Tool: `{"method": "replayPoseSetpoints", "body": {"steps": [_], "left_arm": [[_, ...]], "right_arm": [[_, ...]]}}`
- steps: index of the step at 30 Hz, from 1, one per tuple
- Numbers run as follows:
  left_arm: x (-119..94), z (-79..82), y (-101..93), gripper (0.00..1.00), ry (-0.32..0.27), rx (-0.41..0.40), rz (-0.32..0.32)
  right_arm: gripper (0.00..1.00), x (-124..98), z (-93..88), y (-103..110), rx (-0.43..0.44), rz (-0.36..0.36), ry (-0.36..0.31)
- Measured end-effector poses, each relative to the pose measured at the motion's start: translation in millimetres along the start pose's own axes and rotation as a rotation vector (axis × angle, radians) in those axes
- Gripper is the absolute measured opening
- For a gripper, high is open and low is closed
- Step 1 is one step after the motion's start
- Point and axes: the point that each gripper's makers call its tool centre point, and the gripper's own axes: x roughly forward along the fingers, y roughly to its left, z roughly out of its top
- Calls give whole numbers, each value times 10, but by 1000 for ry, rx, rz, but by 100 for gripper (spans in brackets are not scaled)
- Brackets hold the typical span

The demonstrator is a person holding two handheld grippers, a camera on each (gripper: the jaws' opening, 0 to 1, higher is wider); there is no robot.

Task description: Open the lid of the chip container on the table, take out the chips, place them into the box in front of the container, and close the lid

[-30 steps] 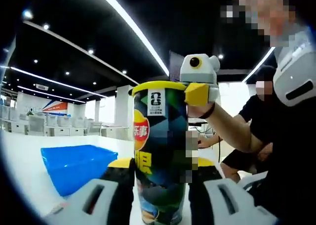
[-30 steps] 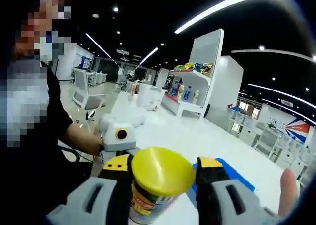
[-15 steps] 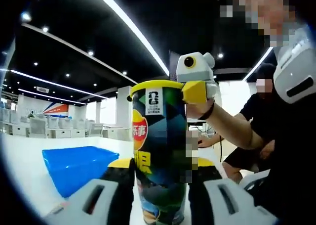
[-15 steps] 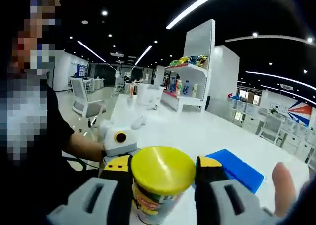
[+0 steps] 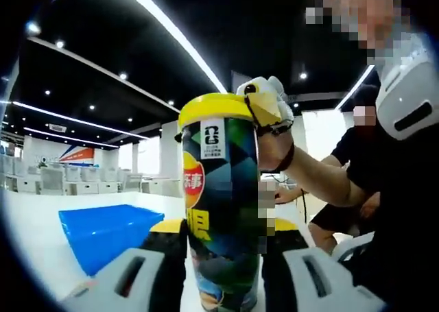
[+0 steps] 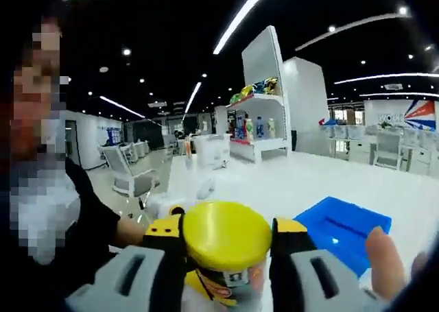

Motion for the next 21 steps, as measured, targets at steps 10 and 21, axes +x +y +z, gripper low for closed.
{"method": "replayPoseSetpoints", "body": {"steps": [10,21], "left_arm": [[-6,10,-2,43,1,-2,2],[-11,13,-21,43,-1,6,4]], "right_arm": [[44,-32,76,-17,56,17,-108],[44,-524,507,-435,234,-65,-346]]}}
